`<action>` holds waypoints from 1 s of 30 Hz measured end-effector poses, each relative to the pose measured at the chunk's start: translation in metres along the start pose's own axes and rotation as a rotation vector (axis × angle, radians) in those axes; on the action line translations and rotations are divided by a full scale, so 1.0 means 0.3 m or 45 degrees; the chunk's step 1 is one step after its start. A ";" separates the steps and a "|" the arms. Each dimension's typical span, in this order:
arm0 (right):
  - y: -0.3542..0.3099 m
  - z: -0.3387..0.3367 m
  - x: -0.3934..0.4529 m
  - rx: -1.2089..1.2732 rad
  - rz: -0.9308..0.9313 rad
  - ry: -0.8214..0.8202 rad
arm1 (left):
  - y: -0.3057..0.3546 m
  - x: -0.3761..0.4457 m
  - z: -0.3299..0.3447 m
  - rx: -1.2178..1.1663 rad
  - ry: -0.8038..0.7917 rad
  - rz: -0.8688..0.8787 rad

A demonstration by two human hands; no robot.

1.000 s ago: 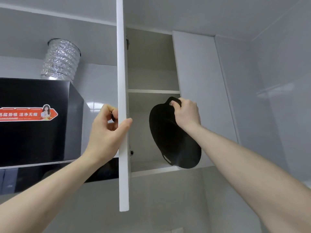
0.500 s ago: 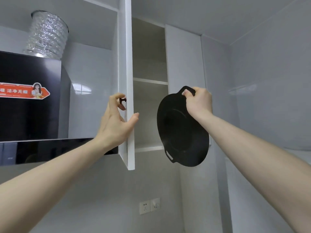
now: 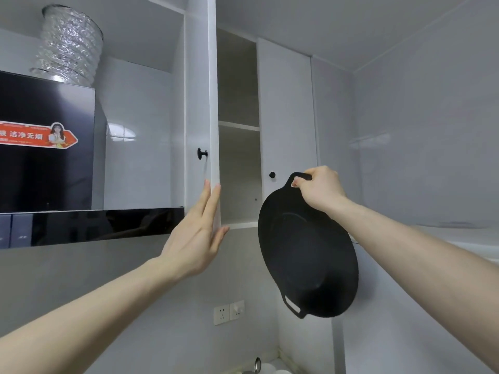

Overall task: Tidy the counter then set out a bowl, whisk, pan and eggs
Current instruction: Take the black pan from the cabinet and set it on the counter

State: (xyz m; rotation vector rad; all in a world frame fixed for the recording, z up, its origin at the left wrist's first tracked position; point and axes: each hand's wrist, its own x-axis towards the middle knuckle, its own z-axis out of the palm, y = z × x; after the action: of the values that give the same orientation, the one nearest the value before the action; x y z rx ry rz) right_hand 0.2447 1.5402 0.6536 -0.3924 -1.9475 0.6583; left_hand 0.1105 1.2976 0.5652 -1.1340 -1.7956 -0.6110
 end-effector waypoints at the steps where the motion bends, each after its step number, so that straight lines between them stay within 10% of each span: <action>1: 0.009 -0.001 -0.011 -0.001 0.027 -0.023 | 0.007 0.010 0.007 0.008 -0.015 0.002; 30: 0.331 0.158 -0.045 -0.134 0.220 -0.556 | -0.189 0.268 0.391 0.594 -0.980 -0.277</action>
State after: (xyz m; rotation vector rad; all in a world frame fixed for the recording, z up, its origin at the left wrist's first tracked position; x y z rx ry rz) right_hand 0.2073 1.5992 0.5675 -0.5192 -2.3888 0.8050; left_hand -0.0038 1.3977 0.5834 -0.9030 -2.5585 0.1819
